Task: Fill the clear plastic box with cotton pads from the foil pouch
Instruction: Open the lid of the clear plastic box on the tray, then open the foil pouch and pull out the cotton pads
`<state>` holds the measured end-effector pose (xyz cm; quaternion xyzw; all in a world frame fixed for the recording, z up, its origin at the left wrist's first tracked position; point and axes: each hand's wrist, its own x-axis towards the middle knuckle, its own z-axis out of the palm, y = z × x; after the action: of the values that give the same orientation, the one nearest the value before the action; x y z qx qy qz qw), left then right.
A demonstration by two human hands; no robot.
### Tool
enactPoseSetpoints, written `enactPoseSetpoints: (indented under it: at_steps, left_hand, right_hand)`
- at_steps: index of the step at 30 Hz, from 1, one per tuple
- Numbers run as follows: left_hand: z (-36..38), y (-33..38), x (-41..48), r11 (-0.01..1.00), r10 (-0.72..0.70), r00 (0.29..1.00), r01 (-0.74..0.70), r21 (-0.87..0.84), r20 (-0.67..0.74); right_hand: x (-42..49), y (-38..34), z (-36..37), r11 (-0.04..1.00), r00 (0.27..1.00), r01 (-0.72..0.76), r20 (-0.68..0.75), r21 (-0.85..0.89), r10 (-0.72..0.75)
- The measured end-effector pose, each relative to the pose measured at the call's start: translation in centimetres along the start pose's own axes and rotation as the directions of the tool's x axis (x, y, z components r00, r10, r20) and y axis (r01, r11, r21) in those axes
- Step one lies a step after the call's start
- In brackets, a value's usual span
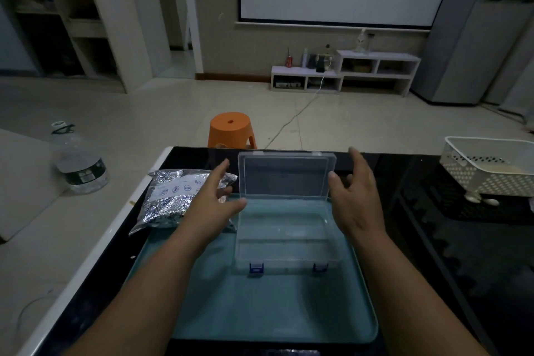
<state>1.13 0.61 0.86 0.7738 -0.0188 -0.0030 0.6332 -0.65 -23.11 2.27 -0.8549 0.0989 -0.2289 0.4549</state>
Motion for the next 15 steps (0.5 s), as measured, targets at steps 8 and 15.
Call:
enactPoseSetpoints:
  at_steps: [8,15]
  left_hand:
    - [-0.8,-2.7,1.1,0.818,0.043,0.997,0.000,0.575,-0.062]
    - [-3.6,-6.0,2.1,0.302,0.038,0.995,0.078,0.950,-0.093]
  right_hand:
    - [-1.0,1.1,2.0,0.953,0.889,-0.005,0.436,-0.301,0.142]
    - [-1.5,2.2,3.6,0.787,0.697,0.281,0.680,-0.549,0.226]
